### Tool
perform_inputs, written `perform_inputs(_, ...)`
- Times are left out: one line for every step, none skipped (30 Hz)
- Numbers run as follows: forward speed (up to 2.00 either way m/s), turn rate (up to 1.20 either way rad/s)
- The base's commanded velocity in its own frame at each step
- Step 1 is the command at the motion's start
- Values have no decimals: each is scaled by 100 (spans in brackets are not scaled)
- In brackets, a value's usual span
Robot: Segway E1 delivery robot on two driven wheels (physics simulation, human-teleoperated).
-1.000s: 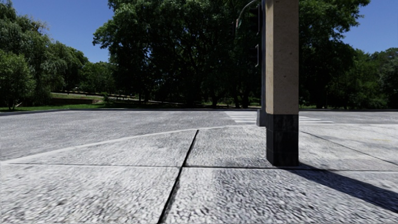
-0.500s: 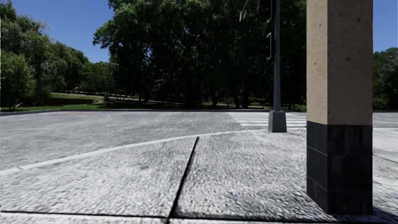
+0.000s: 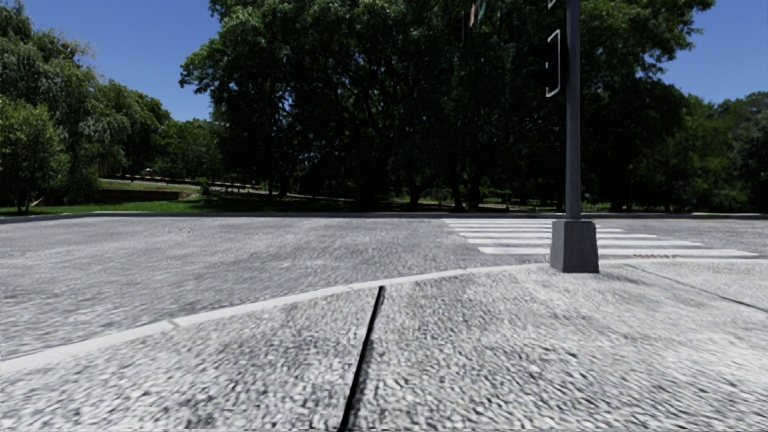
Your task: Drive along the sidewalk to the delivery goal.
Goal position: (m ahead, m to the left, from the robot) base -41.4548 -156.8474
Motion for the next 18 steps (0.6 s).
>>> perform_inputs(200,-43)
perform_inputs(200,-97)
perform_inputs(200,-106)
perform_inputs(200,-112)
perform_inputs(200,-114)
perform_inputs(200,-114)
perform_inputs(200,-114)
perform_inputs(200,-114)
perform_inputs(200,-115)
perform_inputs(200,-115)
perform_inputs(200,-115)
perform_inputs(200,-116)
perform_inputs(200,-117)
perform_inputs(200,-117)
perform_inputs(200,-117)
perform_inputs(200,-117)
perform_inputs(200,-117)
perform_inputs(200,-117)
